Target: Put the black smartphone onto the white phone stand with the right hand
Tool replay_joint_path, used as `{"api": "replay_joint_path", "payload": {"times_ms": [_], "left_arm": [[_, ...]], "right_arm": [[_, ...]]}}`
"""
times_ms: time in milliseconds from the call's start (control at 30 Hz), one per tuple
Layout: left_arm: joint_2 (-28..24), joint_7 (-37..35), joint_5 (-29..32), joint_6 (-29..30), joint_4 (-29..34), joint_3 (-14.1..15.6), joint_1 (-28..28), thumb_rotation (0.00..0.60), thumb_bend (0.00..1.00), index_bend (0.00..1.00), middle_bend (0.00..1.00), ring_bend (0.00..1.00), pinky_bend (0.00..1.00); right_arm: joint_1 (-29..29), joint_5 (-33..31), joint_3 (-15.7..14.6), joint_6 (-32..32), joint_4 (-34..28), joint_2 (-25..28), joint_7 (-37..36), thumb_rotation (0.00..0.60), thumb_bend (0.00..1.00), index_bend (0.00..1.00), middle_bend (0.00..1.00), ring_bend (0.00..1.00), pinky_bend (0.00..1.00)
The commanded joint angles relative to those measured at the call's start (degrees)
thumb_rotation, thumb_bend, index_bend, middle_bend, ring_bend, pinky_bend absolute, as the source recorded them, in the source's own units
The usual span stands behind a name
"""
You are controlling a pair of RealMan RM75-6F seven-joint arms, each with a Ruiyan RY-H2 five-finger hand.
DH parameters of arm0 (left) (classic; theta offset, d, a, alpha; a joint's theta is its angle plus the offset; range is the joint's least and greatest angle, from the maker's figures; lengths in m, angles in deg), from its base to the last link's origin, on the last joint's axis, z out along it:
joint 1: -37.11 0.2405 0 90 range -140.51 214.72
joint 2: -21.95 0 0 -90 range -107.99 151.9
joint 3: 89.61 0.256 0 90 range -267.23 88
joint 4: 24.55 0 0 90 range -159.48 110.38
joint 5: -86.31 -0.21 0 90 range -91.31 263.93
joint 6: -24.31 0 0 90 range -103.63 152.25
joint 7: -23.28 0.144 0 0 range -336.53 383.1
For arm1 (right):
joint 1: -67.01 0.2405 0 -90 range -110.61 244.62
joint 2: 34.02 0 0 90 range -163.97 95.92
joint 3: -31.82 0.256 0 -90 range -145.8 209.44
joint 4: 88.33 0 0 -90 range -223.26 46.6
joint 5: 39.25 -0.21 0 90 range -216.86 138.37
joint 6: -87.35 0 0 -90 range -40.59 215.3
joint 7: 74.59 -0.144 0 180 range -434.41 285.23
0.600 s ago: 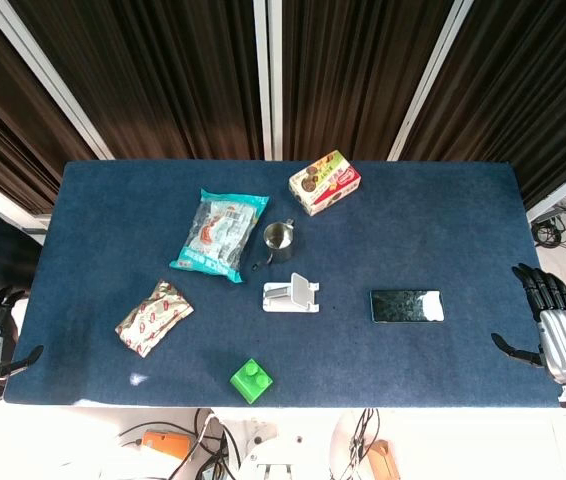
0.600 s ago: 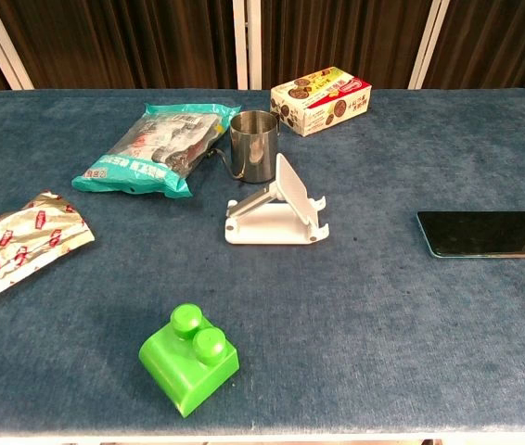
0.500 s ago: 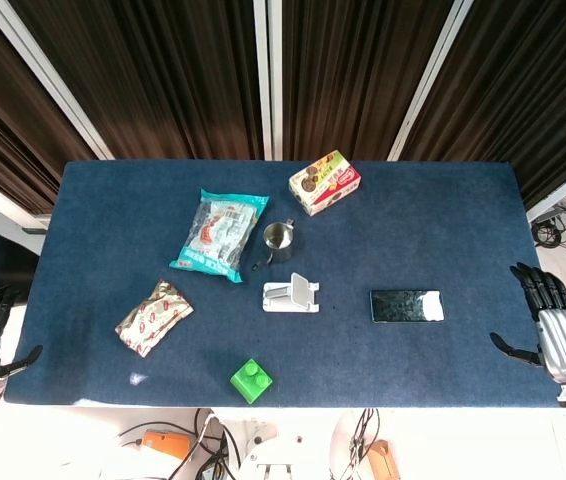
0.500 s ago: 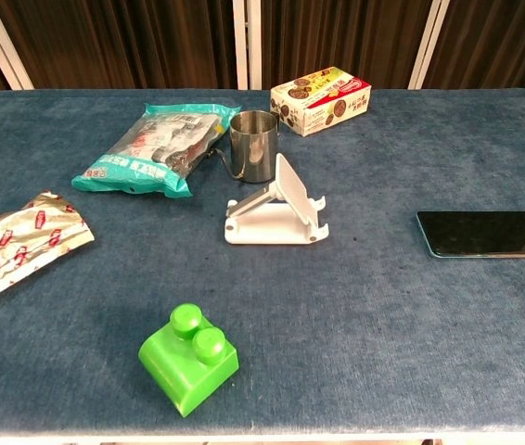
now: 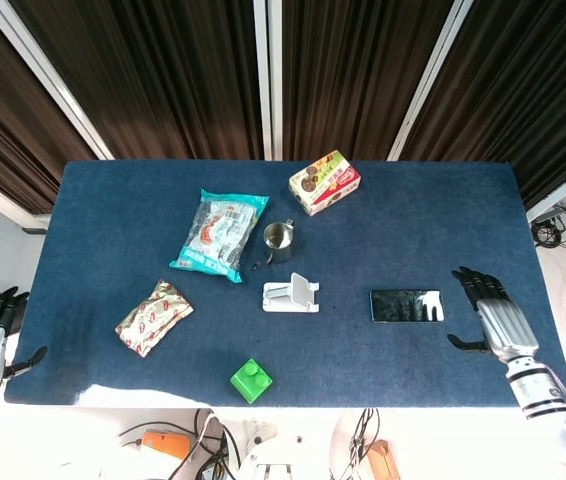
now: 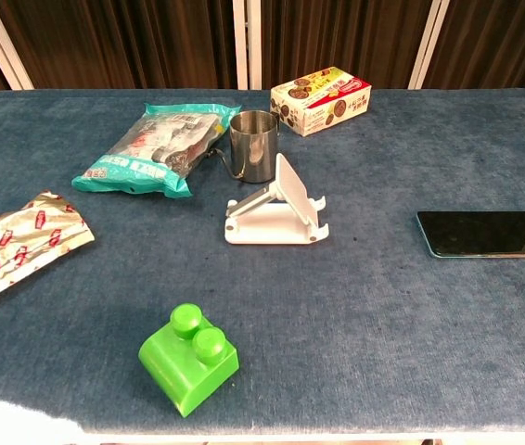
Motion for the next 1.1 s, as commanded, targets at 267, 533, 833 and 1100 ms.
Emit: {"api": "replay_joint_path", "payload": {"times_ms": [267,533,833,1100], "left_arm": [[0.12,-0.12,0.4,-0.47,-0.26,-0.03,-0.03,0.6,0.12,0.14,0.07,0.01,0.0],[0.18,-0.07,0.76,-0.87,-0.39,-0.04,-0.04,0.6,0.12,0.14,0.07,0.01,0.0],[0.32,-0.29,0.97,-1.25,-0.66,0.0,-0.05,0.6,0.12,0.14,0.07,0.01,0.0],[0.26,-0.22,1.07,-1.2,-0.64,-0.01,0.05,0.6,0.12,0.14,0.07,0.01,0.0]], "right_arm": [[12.33,-16.99,1.45,-11.47,5.16,-10.74,18.32,0.6,0.36,0.19,0.0,0.0,0.0],[16.37,-22.87,0.51,-12.71,7.52,-14.59,23.37,0.6,0.37,0.24,0.0,0.0,0.0],[18.46,-26.14,0.07,-13.26,10.1,-16.34,23.61,0.6,0.37,0.26,0.0,0.0,0.0],[19.34,-26.32,-0.18,-14.1,12.08,-17.42,21.19,0.6,0.37,0.38,0.0,0.0,0.0]]}}
